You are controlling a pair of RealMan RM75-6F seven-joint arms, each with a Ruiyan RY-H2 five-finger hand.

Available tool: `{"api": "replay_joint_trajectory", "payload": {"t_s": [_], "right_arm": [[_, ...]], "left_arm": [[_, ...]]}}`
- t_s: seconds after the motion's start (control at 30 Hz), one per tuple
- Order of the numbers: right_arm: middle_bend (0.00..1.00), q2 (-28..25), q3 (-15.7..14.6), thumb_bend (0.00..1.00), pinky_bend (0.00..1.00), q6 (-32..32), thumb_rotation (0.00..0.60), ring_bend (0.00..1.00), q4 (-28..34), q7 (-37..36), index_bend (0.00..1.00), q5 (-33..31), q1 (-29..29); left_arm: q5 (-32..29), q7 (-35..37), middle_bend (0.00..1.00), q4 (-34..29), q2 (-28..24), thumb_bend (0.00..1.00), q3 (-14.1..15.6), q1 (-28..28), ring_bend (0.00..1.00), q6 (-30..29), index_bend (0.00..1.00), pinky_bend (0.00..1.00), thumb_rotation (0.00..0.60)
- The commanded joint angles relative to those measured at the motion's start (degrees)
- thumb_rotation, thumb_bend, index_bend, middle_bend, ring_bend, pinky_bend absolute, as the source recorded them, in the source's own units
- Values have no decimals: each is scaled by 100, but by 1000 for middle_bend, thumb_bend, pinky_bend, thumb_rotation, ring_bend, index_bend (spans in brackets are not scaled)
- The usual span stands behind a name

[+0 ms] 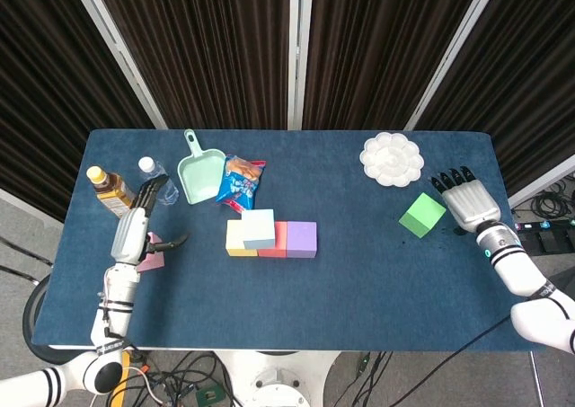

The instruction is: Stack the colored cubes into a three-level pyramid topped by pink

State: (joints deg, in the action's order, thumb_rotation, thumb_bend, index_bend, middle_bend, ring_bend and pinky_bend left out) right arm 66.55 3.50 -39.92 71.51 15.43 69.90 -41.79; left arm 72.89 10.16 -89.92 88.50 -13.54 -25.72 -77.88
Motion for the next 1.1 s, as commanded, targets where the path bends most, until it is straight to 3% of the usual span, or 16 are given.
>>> {"api": "replay_joint_trajectory", "payload": {"t_s": [0.03, 0.3, 0.67, 0.87, 0.9, 1.0, 1.1], "right_arm": [[53, 333, -100, 0, 0, 8, 600, 0, -393, -152, 0, 344, -89], [102, 680, -235, 27, 0, -162, 600, 0, -1011, -605, 0, 1054, -203], [202, 1176, -359, 101, 0, -402, 600, 0, -1599, -1376, 0, 1575, -261], [443, 1160, -362, 133, 0, -446, 600, 28, -1486, -1685, 0, 1598, -230], [528, 1124, -339, 152, 0, -487, 600, 68, -1404, -1763, 0, 1582, -212], [691, 925, -187, 195, 0, -799, 600, 167, -1062, -1927, 0, 1518, -127], [752, 565, 88, 197, 0, -1131, 600, 199, -498, -1959, 0, 1326, -47]], "left_arm": [[-7, 26, 45, -55, -17, 129, -17, 42, 0, -1, 89, 118, 600], [-35, 78, 45, -2, -31, 125, -19, 117, 0, 67, 89, 118, 600], [-3, 149, 45, 208, 21, 123, 18, 178, 0, 154, 89, 118, 600], [48, 250, 45, 165, -30, 123, 25, 227, 0, 170, 89, 119, 600], [54, 279, 45, 147, -43, 123, 29, 238, 0, 177, 89, 119, 600], [78, 341, 45, 79, -102, 123, 34, 276, 0, 175, 89, 120, 600], [119, 337, 45, 0, -185, 123, 19, 327, 0, 101, 89, 121, 600]]}}
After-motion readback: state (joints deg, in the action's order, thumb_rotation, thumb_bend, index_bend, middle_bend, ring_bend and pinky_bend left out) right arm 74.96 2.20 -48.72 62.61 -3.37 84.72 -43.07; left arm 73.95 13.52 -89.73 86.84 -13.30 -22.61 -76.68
